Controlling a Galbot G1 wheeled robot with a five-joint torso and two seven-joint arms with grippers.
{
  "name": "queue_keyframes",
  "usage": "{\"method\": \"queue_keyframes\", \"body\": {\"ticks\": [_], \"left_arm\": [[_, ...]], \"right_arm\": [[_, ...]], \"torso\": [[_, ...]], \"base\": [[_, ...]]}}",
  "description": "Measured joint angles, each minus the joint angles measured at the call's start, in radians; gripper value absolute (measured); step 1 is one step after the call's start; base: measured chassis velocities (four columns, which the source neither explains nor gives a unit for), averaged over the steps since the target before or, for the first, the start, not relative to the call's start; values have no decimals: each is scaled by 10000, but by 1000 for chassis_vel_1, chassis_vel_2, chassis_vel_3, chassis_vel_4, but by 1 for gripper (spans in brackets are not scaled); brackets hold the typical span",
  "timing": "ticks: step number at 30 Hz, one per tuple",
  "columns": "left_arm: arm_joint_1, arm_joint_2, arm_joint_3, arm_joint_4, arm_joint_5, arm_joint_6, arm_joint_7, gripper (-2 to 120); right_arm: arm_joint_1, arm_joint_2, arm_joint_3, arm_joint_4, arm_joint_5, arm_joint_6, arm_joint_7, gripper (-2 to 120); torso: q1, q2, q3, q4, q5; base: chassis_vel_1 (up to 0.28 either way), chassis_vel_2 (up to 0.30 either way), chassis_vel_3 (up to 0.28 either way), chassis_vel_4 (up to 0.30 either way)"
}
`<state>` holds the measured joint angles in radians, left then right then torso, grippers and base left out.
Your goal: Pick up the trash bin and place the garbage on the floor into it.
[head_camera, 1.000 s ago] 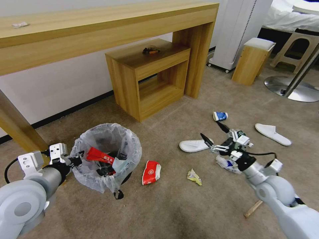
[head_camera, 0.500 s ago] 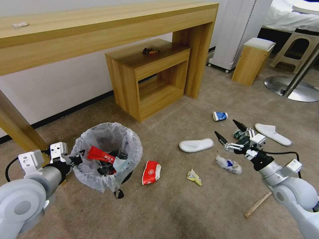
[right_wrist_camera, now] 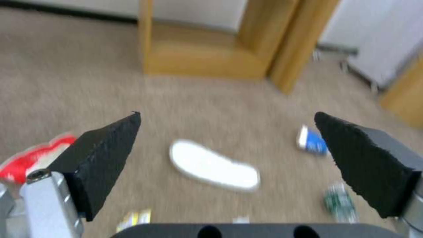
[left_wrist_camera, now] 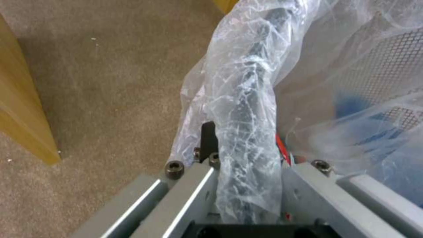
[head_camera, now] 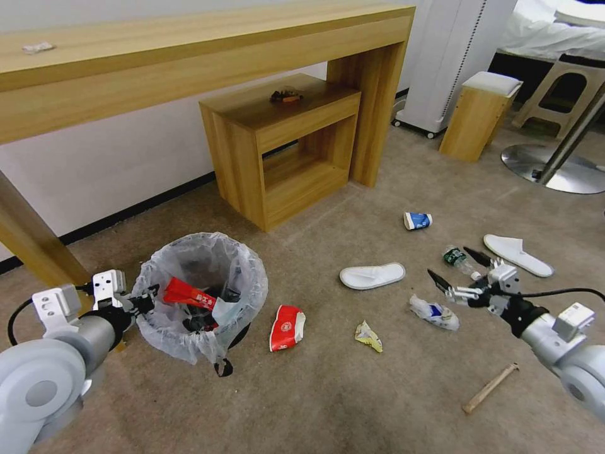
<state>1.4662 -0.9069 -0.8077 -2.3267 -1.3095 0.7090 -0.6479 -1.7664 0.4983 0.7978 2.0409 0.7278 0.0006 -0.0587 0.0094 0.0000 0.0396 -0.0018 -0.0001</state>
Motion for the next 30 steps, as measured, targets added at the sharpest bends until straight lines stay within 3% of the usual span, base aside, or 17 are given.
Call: {"method": "queue_keyframes", "body": {"ticks": [2, 5, 6, 9, 10, 13, 18, 21, 30], "left_arm": [[-8, -19, 18, 7, 26, -1, 14, 0], [-26, -37, 45, 33, 65, -15, 46, 0], [-26, -37, 45, 33, 65, -15, 46, 0], [-4, -33, -12, 72, 69, -28, 109, 0], [-4, -33, -12, 72, 69, -28, 109, 0], [46, -36, -64, 80, 70, -37, 163, 0], [51, -68, -69, 62, 75, -48, 169, 0], [55, -113, -37, 20, 134, -58, 169, 0], [73, -134, -42, -73, 181, -64, 140, 0]], "right_arm": [[-202, -70, 12, 222, 157, -366, 465, 100], [-625, -137, -241, 948, 1039, -1855, 2503, 100], [-625, -137, -241, 948, 1039, -1855, 2503, 100], [-708, -127, -564, 1459, 2128, -3340, 4421, 100], [-708, -127, -564, 1459, 2128, -3340, 4421, 100], [-489, -20, -793, 1816, 3633, -4551, 5958, 100], [-92, 149, -1003, 2109, 5431, -5779, 7453, 100], [586, 342, -1195, 2210, 7192, -6922, 9035, 100], [837, 717, -1395, 1933, 8968, -7502, 10384, 100]], "torso": [[0, 0, 0, 1, 0], [0, 0, 0, 0, 3], [0, 0, 0, 0, 3], [0, 0, 0, 0, 2], [0, 0, 0, 0, 2], [0, 0, 0, 1, 1], [0, 0, 0, 0, 0], [0, 0, 1, 1, 0], [0, 0, 1, 0, 1]], "base": [[0, 0, 0, 0], [0, 0, 0, 0], [0, 0, 0, 0], [0, 0, 0, 0], [0, 0, 0, 0], [0, 0, 0, 0], [0, 0, 0, 0], [0, 0, 0, 0], [0, 0, 0, 0]]}}
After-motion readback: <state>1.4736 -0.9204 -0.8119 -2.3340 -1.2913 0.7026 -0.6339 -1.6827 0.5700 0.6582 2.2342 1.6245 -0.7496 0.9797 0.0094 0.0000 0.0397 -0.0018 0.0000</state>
